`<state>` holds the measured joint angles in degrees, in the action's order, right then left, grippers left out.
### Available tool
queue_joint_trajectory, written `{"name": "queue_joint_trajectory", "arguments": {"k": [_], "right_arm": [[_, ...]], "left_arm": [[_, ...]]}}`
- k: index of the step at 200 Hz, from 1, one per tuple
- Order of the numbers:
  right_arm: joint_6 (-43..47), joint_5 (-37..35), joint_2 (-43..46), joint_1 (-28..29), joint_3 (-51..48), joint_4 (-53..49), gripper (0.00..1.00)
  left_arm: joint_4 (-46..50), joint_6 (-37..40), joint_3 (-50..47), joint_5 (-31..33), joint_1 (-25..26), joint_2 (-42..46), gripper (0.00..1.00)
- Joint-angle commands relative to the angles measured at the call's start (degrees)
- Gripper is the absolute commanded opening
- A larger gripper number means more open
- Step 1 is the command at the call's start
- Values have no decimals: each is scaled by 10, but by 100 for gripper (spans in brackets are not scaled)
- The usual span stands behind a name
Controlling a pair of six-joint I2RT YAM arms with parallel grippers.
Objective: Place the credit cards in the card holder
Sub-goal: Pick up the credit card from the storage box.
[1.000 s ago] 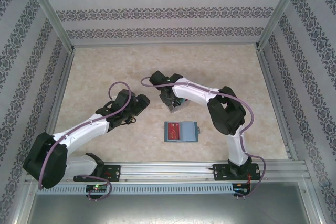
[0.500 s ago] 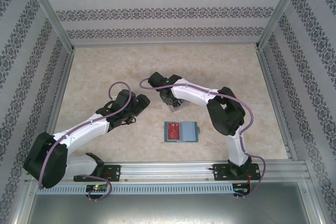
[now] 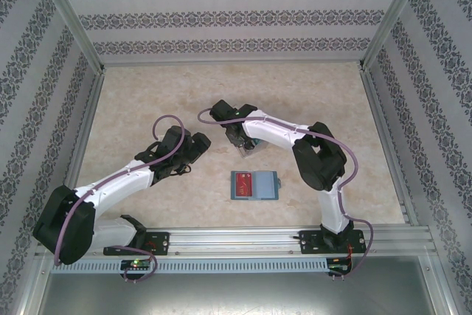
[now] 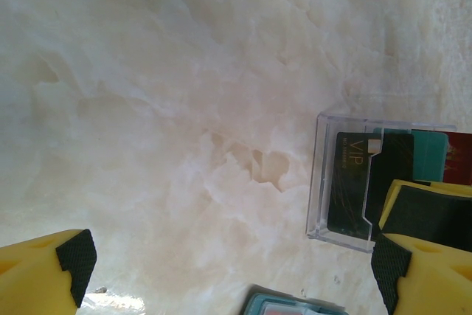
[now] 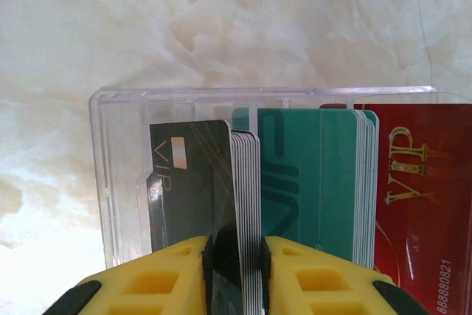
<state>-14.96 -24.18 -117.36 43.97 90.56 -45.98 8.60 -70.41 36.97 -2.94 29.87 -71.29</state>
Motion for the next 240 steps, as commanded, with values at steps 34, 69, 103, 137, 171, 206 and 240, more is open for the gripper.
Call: {"name": "queue_joint_trajectory", "arguments": {"k": [34, 69, 103, 137, 171, 206, 240], "right_arm": [[-6, -10, 29, -5, -14, -4, 17], [-6, -5, 36, -5, -12, -4, 13], [-13, 15, 50, -5, -12, -6, 12], [-21, 36, 78, -6, -14, -7, 10], [-46, 85, 133, -16, -32, 2, 5], [-108, 188, 221, -49, -95, 62, 0], [-247, 375, 323, -122, -220, 209, 0]], "left_arm": [[10, -2, 1, -2, -9, -5, 98], [11, -1, 5, -4, -9, -9, 98], [12, 0, 6, -6, -9, -11, 98], [9, 1, 5, -7, -9, -10, 98], [3, 10, 11, -14, -9, -11, 98], [-31, 35, 24, -46, -9, -16, 92], [-111, 48, 41, -119, -9, -41, 83]]}}
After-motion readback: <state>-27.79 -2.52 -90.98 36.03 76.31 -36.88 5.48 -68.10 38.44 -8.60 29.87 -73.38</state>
